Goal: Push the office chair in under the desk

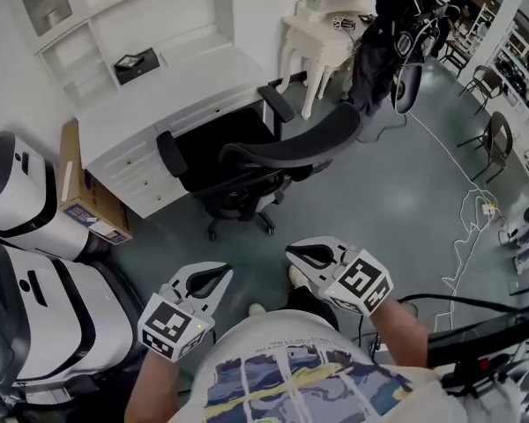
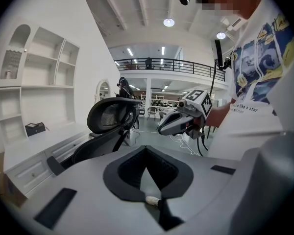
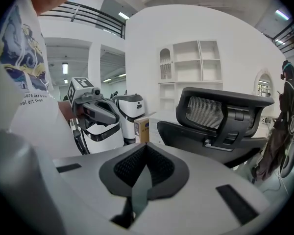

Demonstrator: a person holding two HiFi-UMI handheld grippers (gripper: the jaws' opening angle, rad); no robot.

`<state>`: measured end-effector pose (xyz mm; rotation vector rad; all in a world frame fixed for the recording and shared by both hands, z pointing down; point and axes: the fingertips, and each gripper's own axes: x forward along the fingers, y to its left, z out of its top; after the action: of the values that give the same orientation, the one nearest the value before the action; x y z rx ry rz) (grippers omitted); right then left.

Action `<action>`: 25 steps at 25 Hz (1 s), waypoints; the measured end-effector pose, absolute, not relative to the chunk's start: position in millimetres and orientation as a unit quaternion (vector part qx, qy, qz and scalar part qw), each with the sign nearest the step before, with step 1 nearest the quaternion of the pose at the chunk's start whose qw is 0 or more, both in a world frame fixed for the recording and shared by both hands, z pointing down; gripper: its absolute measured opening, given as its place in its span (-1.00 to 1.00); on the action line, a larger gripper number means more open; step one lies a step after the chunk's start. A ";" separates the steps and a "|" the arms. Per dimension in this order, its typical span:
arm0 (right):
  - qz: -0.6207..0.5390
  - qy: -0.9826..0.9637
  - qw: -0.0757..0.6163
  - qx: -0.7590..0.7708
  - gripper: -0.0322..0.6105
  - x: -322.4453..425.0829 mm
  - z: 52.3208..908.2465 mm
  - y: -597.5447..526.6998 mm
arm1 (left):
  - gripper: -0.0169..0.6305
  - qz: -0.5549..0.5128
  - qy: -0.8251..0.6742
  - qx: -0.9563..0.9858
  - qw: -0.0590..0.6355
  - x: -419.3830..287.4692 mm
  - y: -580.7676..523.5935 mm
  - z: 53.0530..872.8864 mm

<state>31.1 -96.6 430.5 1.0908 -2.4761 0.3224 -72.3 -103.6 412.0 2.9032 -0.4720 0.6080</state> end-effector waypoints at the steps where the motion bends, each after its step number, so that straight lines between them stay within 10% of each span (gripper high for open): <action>1: 0.115 -0.889 0.208 0.391 -0.82 31.2 431.6 -97.0 | -0.91 0.204 -0.156 0.964 0.069 -71.9 -103.5 413.5; 25: 0.131 -0.887 0.216 0.386 -0.82 28.8 443.7 -98.9 | -0.91 0.217 -0.138 0.963 0.075 -62.5 -112.2 432.8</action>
<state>28.8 -98.9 443.7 1.0712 -2.4594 0.3625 -62.5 -112.2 432.8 2.8902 -0.4140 0.6505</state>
